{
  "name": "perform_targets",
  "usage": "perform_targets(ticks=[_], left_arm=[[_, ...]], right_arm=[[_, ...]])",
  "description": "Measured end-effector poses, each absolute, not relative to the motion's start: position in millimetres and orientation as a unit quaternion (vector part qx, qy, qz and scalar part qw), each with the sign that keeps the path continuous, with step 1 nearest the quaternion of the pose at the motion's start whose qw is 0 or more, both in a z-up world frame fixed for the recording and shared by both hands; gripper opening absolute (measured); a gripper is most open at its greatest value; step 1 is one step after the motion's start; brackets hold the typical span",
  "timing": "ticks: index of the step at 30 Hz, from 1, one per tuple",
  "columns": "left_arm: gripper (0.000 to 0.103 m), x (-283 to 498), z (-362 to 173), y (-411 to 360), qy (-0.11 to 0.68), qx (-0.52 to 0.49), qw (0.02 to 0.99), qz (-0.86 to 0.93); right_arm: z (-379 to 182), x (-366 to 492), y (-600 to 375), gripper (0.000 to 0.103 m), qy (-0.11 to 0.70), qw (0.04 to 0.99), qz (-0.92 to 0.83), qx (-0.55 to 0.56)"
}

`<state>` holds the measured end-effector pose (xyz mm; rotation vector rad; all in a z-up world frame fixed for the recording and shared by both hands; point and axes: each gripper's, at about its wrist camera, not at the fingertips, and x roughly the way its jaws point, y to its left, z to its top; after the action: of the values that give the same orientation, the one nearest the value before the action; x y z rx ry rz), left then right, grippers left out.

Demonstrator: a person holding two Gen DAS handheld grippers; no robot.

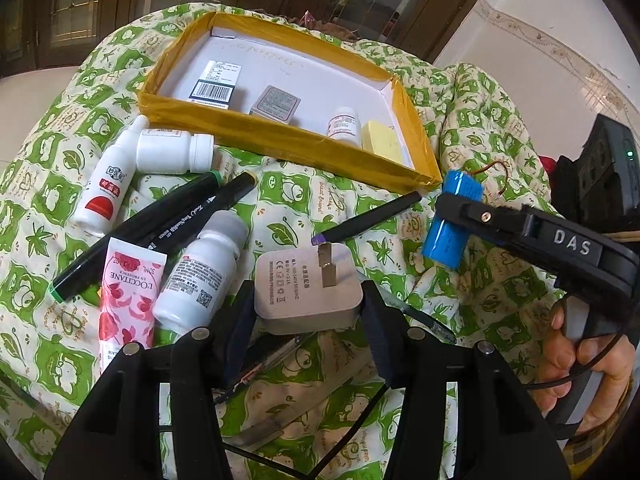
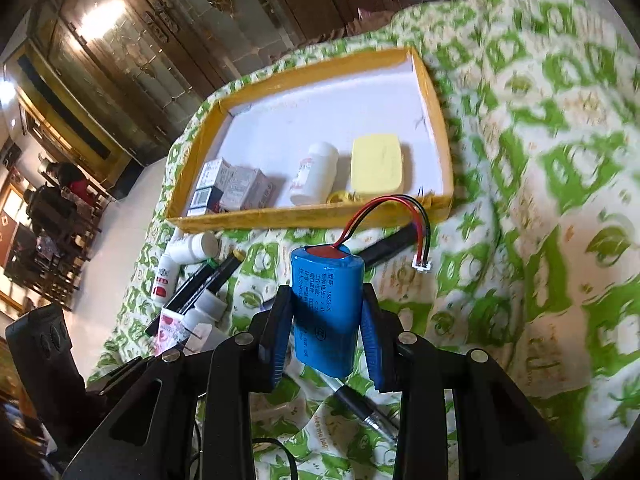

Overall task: Organize rigid objects
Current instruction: 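Grasp the white plug charger with left tool while right tool grasps the blue battery, then carry the charger into the tray and open left tool while right tool holds the battery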

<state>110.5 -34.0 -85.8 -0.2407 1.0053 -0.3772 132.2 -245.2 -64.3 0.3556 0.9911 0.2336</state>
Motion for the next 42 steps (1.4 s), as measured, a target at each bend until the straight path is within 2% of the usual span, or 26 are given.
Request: perform_targets(ticks=[18,30,42], left_arm=[[0.050,122.8,-68.9,-46.5,0.474,-0.100,0.854,-0.191],[0.050,155.3,-39.7,-48.5,0.453,-0.096,0.864,-0.196],[0.050,207.9,-30.3,-51.9,0.451,-0.093,0.866,-0.194]], right_arm=[[-40.7,134.0,-248.7,0.029,0.432,0.876,0.116,0.180],[-28.9,147.9,-265.3,0.029,0.420,0.881,0.103,0.191],[-25.0,196.5,-274.6,0.029,0.426,0.869,0.100,0.233]])
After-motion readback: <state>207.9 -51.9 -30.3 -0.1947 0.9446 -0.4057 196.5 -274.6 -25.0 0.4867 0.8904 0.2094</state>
